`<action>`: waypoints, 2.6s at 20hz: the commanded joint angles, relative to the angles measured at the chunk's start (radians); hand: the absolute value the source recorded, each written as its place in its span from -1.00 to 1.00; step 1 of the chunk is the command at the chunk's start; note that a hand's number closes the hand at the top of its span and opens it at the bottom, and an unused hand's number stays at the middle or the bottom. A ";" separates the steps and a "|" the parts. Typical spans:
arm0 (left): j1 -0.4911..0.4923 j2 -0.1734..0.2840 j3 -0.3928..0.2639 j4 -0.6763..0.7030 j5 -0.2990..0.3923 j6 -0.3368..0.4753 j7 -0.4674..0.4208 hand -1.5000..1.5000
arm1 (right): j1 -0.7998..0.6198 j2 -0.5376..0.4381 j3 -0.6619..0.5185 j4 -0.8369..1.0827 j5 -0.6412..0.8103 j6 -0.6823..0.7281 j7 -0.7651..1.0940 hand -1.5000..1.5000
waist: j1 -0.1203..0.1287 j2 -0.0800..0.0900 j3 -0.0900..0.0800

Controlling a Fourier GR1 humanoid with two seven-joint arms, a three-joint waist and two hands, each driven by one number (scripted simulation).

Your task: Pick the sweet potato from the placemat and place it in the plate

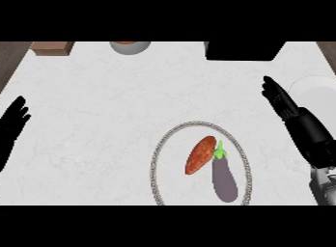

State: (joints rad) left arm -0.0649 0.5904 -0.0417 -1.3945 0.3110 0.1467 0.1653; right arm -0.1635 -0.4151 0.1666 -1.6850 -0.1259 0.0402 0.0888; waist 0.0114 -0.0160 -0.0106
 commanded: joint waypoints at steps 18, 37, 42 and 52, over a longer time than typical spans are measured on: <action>0.036 -0.348 -0.190 0.037 -0.037 0.069 -0.009 0.00 | 0.552 0.328 -0.079 -0.372 0.513 -0.796 0.017 -1.00 | -0.031 0.014 0.009; 0.074 -0.347 -0.180 0.007 -0.028 -0.003 -0.021 0.00 | 0.195 0.311 0.252 -0.329 1.038 -0.173 0.971 -1.00 | 0.007 0.019 0.009; 0.052 -0.371 -0.160 0.030 -0.065 0.014 -0.028 0.00 | 0.125 0.393 0.260 -0.245 1.107 -0.124 1.032 -1.00 | -0.008 0.017 0.010; 0.051 -0.407 -0.170 0.007 -0.107 0.017 0.000 0.00 | 0.016 0.415 0.356 0.048 1.001 -0.346 1.061 -1.00 | -0.003 0.018 0.011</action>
State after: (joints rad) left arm -0.0073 0.1987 -0.2068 -1.4023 0.2277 0.1647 0.1779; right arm -0.0645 -0.0101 0.4532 -1.7829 0.9016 -0.1566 1.0516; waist 0.0049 0.0006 -0.0001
